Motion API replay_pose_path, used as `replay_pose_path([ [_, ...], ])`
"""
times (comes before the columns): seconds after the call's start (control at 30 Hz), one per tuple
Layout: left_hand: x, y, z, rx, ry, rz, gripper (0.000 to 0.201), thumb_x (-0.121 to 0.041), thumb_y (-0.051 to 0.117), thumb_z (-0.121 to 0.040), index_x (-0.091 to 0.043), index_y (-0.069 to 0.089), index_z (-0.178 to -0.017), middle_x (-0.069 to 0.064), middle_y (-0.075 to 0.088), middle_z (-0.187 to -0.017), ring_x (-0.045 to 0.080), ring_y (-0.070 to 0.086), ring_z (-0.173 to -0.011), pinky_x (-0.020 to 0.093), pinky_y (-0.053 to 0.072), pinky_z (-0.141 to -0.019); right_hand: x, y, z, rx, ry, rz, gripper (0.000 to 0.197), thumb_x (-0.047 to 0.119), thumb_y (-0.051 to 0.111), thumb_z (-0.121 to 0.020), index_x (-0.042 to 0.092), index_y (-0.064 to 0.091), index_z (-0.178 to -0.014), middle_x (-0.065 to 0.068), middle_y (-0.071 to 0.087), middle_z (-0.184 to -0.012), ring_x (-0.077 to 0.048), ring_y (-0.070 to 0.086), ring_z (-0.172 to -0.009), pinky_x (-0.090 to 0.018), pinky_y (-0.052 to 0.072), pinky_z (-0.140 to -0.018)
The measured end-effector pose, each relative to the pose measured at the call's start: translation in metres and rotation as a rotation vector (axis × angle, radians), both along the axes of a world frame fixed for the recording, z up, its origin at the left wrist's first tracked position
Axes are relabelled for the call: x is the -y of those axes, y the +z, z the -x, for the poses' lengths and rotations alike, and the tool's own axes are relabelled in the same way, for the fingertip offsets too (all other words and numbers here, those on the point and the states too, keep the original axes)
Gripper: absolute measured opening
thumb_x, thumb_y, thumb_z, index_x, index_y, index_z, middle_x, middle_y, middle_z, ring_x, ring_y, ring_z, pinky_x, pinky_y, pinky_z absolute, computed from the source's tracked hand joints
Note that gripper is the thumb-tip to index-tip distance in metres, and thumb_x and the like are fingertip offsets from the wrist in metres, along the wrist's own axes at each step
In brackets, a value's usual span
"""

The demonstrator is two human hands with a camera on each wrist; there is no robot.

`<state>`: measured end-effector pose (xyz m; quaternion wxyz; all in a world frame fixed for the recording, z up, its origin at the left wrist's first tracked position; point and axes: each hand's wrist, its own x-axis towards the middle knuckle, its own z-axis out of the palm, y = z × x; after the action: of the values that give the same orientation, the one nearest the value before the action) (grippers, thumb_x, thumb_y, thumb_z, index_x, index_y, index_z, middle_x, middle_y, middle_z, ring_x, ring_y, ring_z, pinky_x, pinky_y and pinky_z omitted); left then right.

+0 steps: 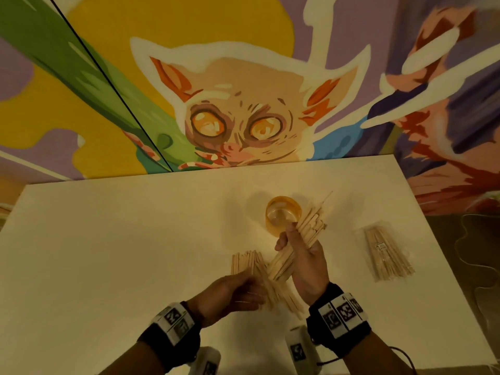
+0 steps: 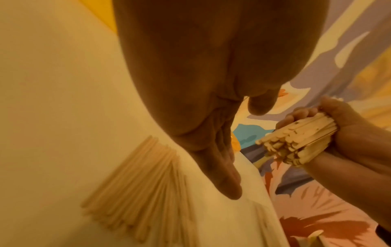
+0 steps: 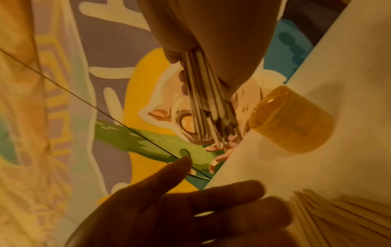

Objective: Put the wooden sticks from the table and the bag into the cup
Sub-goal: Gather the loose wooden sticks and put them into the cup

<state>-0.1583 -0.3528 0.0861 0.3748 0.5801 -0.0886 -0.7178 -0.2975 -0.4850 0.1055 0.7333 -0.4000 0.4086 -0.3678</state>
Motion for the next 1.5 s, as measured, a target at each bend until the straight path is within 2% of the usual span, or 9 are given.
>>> replay_pose_path([
  [0.2, 0.037, 0.015, 0.006, -0.330, 0.127, 0.009, 0.065, -0.050, 0.041, -0.100, 0.002, 0.057, -0.134, 0.028, 0.060, -0.138, 0.037, 0.060, -0.129, 0.045, 0.035, -0.120, -0.005, 0.026, -0.005, -0.045, 0.106, 0.177, 0.025, 0.026, 0.065, -0.093, 0.005, 0.065, -0.079, -0.011, 0.064, -0.073, -0.015, 0.062, -0.072, -0.023, 0.053, -0.070],
  [0.4, 0.053, 0.027, 0.006, -0.363, 0.159, 0.131, 0.048, -0.037, 0.042, -0.101, -0.010, 0.067, -0.131, 0.025, 0.054, -0.146, 0.035, 0.059, -0.127, 0.049, 0.034, -0.120, 0.002, 0.033, -0.002, -0.030, 0.166, 0.176, 0.026, 0.011, 0.077, -0.083, -0.010, 0.064, -0.092, -0.031, 0.066, -0.084, -0.021, 0.067, -0.078, -0.027, 0.057, -0.073],
  [0.53, 0.058, 0.033, 0.011, -0.353, 0.161, 0.175, 0.042, -0.032, 0.043, -0.100, -0.019, 0.068, -0.131, 0.020, 0.053, -0.149, 0.040, 0.047, -0.140, 0.048, 0.039, -0.116, 0.005, 0.034, -0.004, -0.053, 0.174, 0.194, 0.020, 0.003, 0.076, -0.084, -0.009, 0.064, -0.094, -0.021, 0.068, -0.080, -0.019, 0.068, -0.076, -0.027, 0.058, -0.073],
  [0.73, 0.071, 0.026, 0.008, -0.351, 0.175, 0.115, 0.049, -0.027, 0.038, -0.102, 0.002, 0.059, -0.136, 0.027, 0.056, -0.141, 0.040, 0.058, -0.128, 0.046, 0.047, -0.110, 0.018, 0.029, -0.010, -0.096, 0.135, 0.151, 0.028, 0.014, 0.071, -0.091, -0.005, 0.063, -0.072, -0.008, 0.064, -0.063, -0.017, 0.063, -0.064, -0.025, 0.053, -0.065],
  [0.9, 0.089, 0.014, -0.010, -0.082, 0.122, 0.002, 0.052, -0.037, 0.040, -0.106, 0.004, 0.056, -0.131, 0.026, 0.067, -0.128, 0.040, 0.063, -0.123, 0.043, 0.050, -0.107, 0.058, 0.013, -0.015, -0.223, 0.004, 0.151, 0.037, 0.024, 0.062, -0.097, 0.009, 0.064, -0.063, -0.012, 0.067, -0.067, -0.020, 0.064, -0.066, -0.030, 0.052, -0.063],
  [1.03, 0.102, 0.002, -0.031, 0.328, -0.039, 0.077, 0.036, -0.015, 0.056, -0.101, -0.001, 0.055, -0.134, 0.027, 0.065, -0.127, 0.029, 0.067, -0.099, 0.041, 0.056, -0.096, 0.098, -0.008, -0.025, -0.284, -0.047, 0.123, 0.032, 0.031, 0.065, -0.095, 0.006, 0.074, -0.078, 0.000, 0.074, -0.076, -0.010, 0.070, -0.072, -0.029, 0.055, -0.063],
  [1.17, 0.114, -0.011, -0.044, 0.660, -0.258, 0.120, 0.032, -0.018, 0.057, -0.099, -0.013, 0.055, -0.130, 0.009, 0.067, -0.108, 0.022, 0.066, -0.090, 0.043, 0.058, -0.091, 0.126, -0.030, -0.038, -0.303, -0.021, 0.139, 0.029, 0.028, 0.064, -0.096, 0.002, 0.075, -0.098, 0.003, 0.074, -0.088, -0.003, 0.067, -0.078, -0.021, 0.052, -0.068],
  [1.33, 0.128, -0.021, -0.050, 0.837, -0.381, 0.084, 0.008, -0.027, 0.056, -0.097, -0.021, 0.060, -0.100, -0.004, 0.066, -0.091, 0.014, 0.064, -0.079, 0.034, 0.058, -0.080, 0.139, -0.061, -0.050, -0.359, 0.124, 0.171, 0.024, 0.034, 0.069, -0.092, 0.014, 0.073, -0.105, -0.003, 0.074, -0.099, -0.016, 0.068, -0.092, -0.027, 0.053, -0.078],
  [1.5, 0.122, -0.032, -0.046, 0.814, -0.546, 0.032, 0.023, -0.035, 0.053, -0.098, -0.016, 0.063, -0.103, -0.004, 0.066, -0.089, 0.014, 0.062, -0.078, 0.033, 0.054, -0.080, 0.143, -0.088, -0.050, -0.490, 0.224, 0.325, 0.038, 0.058, 0.073, -0.078, 0.027, 0.069, -0.100, 0.003, 0.075, -0.097, -0.015, 0.071, -0.093, -0.040, 0.060, -0.086],
])
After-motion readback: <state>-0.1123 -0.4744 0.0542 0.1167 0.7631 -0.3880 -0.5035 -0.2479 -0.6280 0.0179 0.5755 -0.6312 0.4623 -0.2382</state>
